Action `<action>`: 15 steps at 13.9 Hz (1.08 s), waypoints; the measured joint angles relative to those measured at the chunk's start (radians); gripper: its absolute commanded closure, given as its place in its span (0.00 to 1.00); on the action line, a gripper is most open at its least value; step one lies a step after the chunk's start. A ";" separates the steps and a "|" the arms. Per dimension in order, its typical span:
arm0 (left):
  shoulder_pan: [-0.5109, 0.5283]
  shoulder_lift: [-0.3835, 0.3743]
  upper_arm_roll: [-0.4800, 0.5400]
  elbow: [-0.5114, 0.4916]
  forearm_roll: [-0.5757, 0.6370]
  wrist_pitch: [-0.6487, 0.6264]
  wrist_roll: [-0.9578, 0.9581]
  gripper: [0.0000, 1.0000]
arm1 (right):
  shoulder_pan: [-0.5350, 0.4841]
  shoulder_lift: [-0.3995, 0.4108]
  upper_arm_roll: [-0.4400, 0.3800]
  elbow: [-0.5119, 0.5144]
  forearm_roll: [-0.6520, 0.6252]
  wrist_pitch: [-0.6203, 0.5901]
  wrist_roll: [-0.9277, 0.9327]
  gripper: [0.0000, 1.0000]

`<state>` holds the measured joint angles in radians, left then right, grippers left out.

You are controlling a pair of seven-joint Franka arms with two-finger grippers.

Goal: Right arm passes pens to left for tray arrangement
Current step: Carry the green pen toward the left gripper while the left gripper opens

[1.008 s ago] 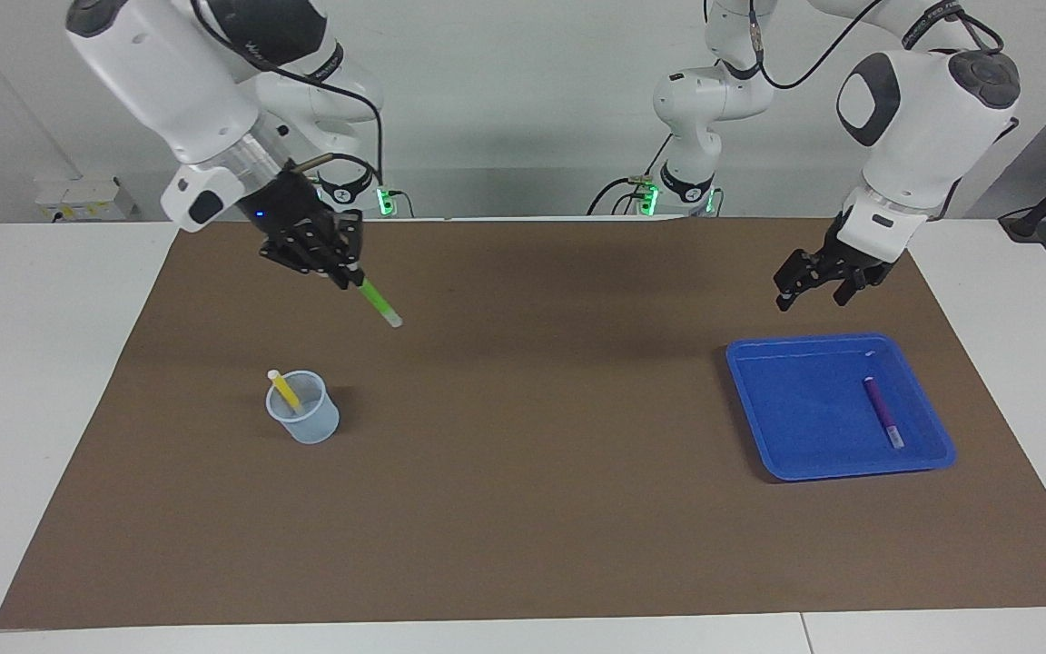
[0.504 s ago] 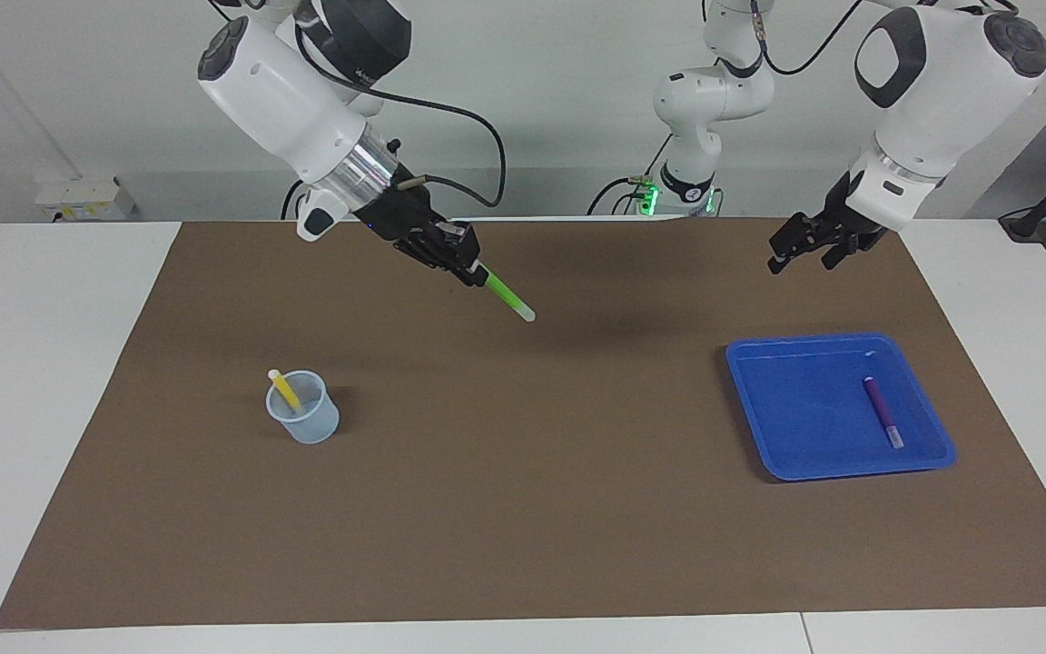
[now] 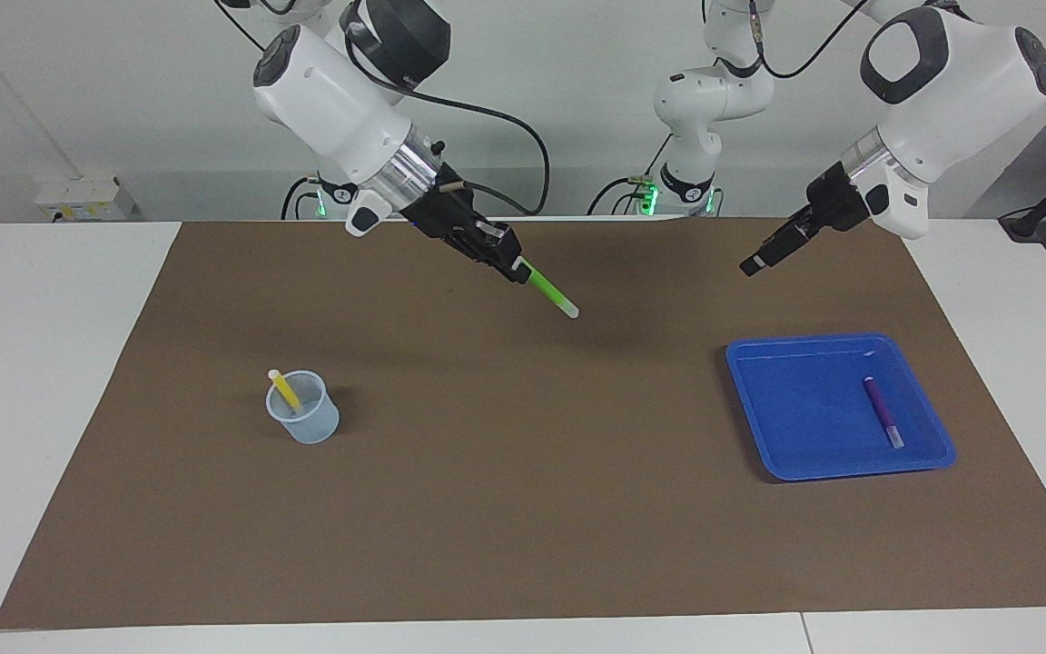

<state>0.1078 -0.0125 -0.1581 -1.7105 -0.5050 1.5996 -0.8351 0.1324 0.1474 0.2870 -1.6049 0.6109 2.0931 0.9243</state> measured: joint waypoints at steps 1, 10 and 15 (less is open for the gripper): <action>-0.003 0.000 -0.006 0.000 -0.013 0.000 -0.057 0.00 | 0.013 0.003 0.000 -0.001 0.001 0.018 0.020 0.94; -0.129 -0.033 -0.013 0.002 0.170 0.017 -0.208 0.00 | 0.142 0.050 0.000 -0.005 0.001 0.204 0.162 0.94; -0.085 -0.037 0.003 -0.039 -0.004 0.117 -0.611 0.02 | 0.145 0.057 -0.002 -0.005 0.001 0.208 0.167 0.94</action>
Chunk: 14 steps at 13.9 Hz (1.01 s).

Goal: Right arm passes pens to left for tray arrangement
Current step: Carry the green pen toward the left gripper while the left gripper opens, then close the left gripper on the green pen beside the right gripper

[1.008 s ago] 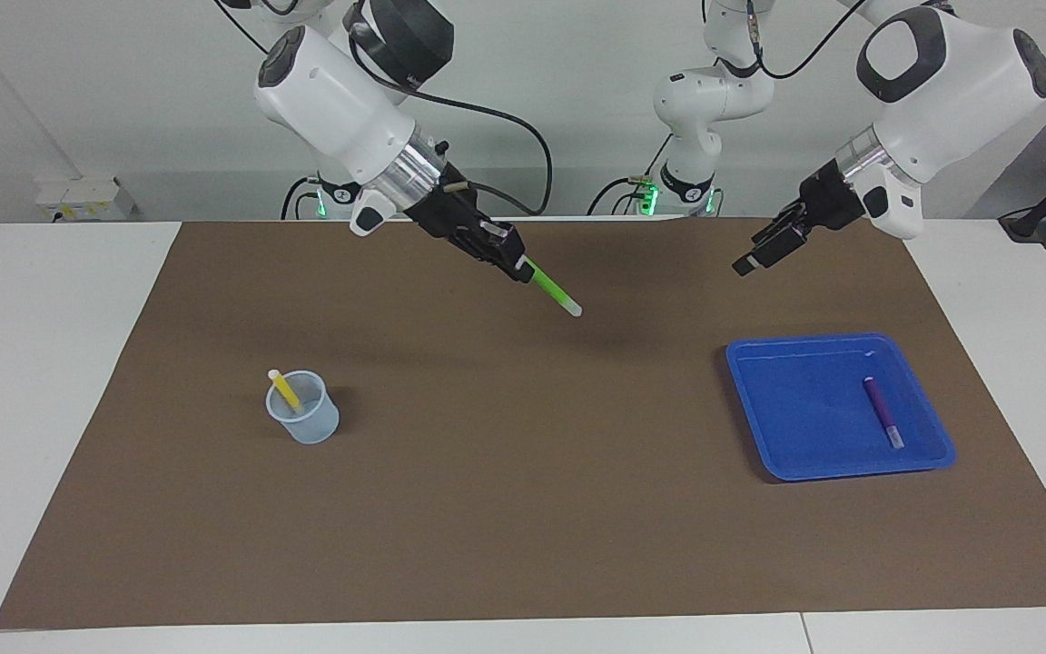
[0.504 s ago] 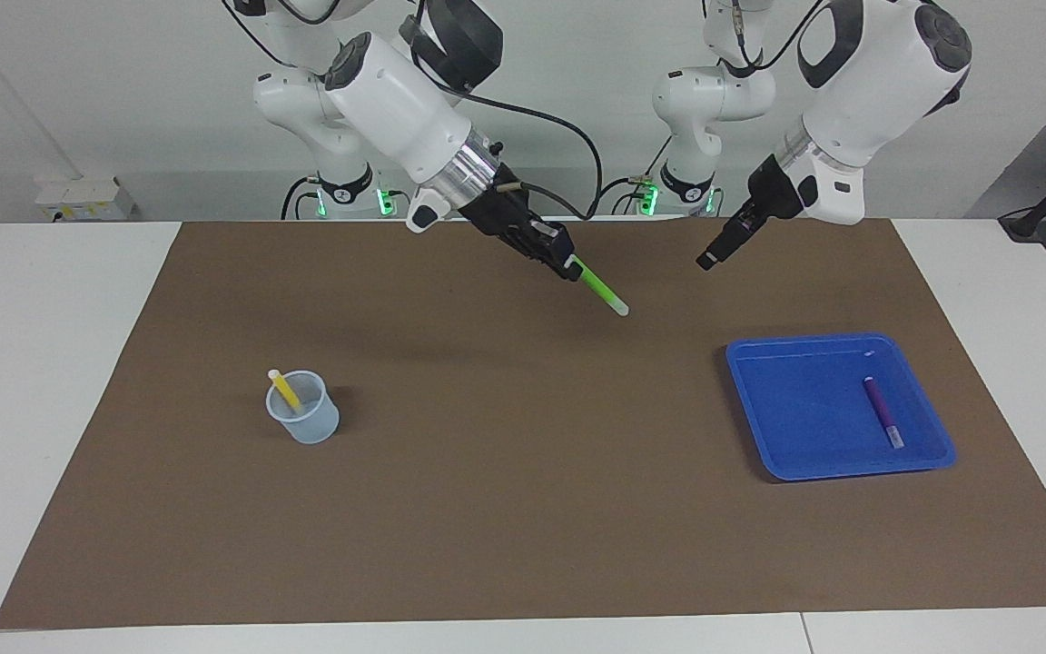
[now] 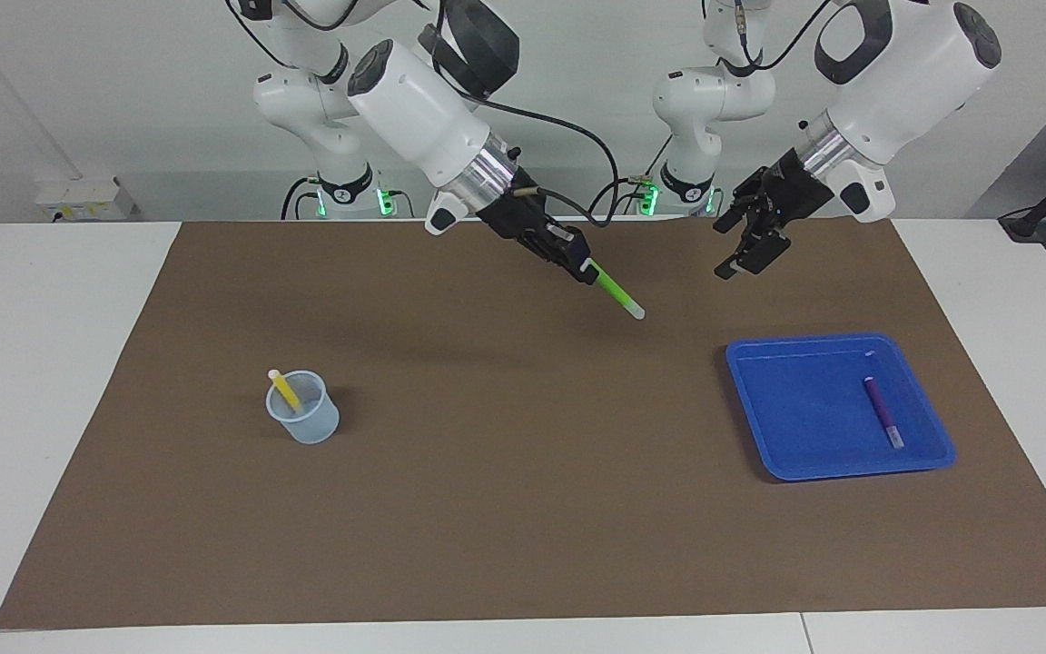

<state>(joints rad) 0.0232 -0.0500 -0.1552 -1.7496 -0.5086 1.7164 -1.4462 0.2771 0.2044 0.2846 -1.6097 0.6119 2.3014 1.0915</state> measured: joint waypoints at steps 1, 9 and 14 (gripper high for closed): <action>0.002 -0.002 0.001 -0.017 -0.036 0.025 -0.046 0.03 | 0.000 0.000 0.000 0.000 0.000 0.000 0.000 0.94; -0.015 -0.006 -0.011 -0.128 -0.200 0.174 -0.104 0.02 | 0.000 0.002 0.000 -0.009 0.000 0.000 0.000 0.94; -0.136 -0.006 -0.019 -0.170 -0.204 0.325 -0.109 0.02 | 0.000 0.002 0.000 -0.010 0.000 0.000 0.000 0.94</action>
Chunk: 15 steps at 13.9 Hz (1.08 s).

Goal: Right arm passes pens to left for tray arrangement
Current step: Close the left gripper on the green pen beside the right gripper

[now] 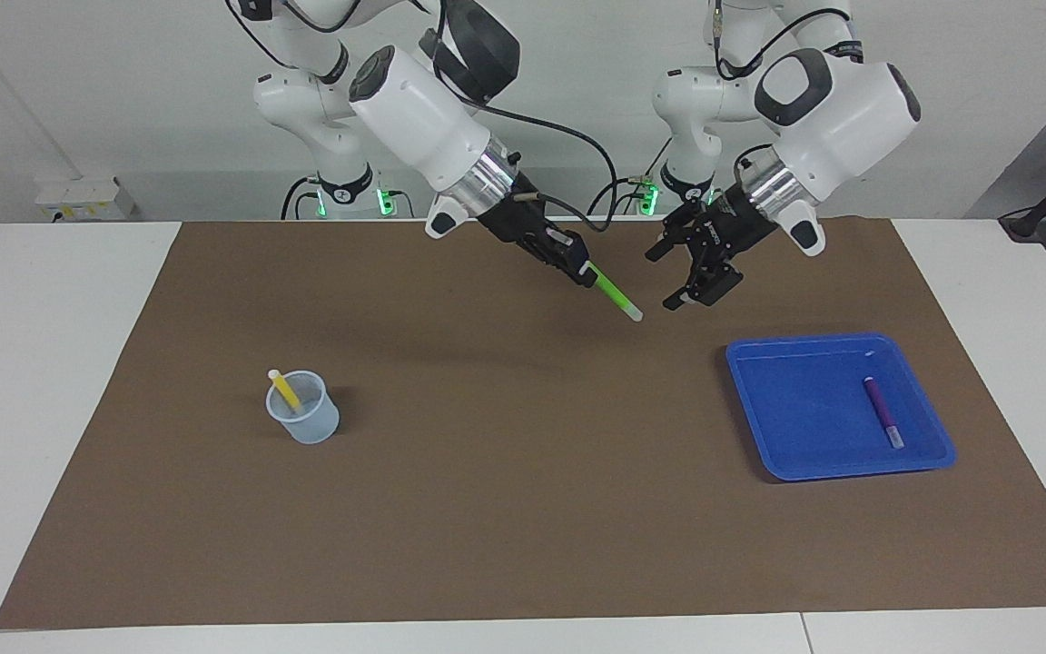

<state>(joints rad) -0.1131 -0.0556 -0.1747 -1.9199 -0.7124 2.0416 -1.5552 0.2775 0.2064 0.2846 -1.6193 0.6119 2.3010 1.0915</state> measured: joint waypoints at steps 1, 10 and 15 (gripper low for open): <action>-0.020 0.000 -0.001 -0.002 0.000 0.019 -0.002 0.02 | 0.000 0.000 0.000 0.000 0.000 0.000 0.000 0.94; -0.072 0.000 -0.001 -0.012 -0.016 0.132 -0.005 0.19 | 0.001 0.000 0.000 -0.003 0.000 0.000 0.000 0.94; -0.084 0.000 -0.001 -0.036 -0.016 0.176 -0.005 0.51 | 0.018 0.003 0.000 -0.004 0.000 0.000 0.000 0.94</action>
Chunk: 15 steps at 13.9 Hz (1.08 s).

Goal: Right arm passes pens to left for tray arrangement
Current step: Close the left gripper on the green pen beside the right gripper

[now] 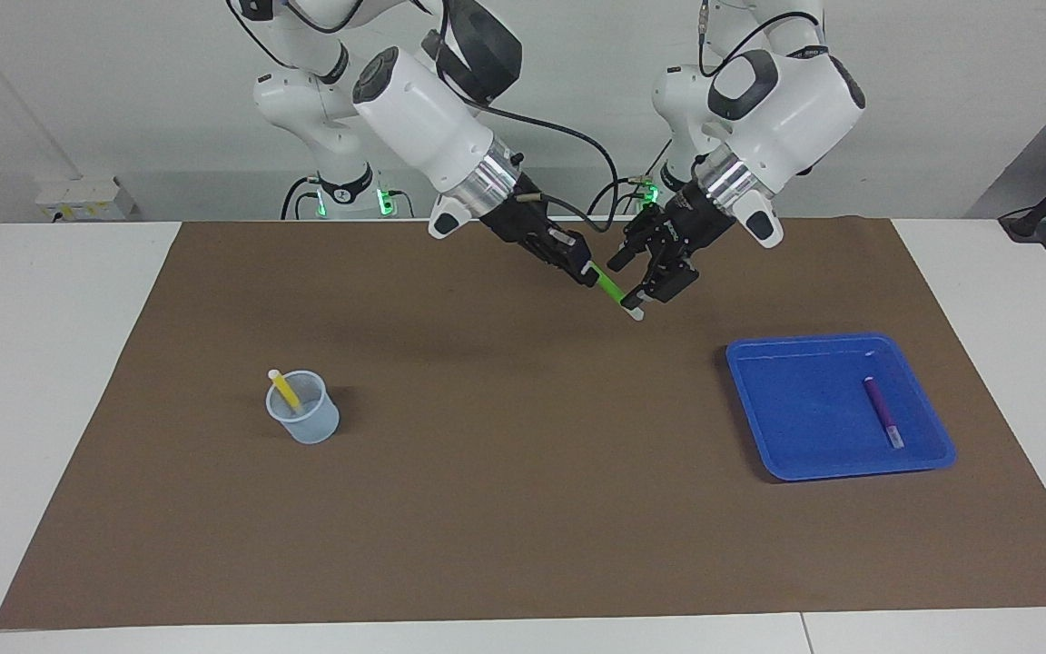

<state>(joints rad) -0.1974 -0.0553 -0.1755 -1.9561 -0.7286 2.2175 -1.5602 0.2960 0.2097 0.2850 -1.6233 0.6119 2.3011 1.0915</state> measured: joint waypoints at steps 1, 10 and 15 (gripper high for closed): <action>-0.001 0.000 0.000 -0.005 0.000 0.005 0.000 0.52 | 0.000 0.000 0.000 0.000 0.000 0.000 0.000 0.94; -0.003 -0.002 0.004 -0.011 0.000 -0.007 0.008 1.00 | 0.000 0.002 -0.002 -0.001 -0.001 0.002 0.000 0.94; -0.003 -0.002 0.004 -0.011 0.000 -0.010 0.007 1.00 | 0.000 0.002 -0.002 -0.001 -0.001 0.002 0.000 0.00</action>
<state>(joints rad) -0.2008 -0.0569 -0.1713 -1.9670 -0.7287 2.2070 -1.5527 0.2958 0.2117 0.2834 -1.6240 0.6106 2.3036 1.0915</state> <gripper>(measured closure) 0.824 0.784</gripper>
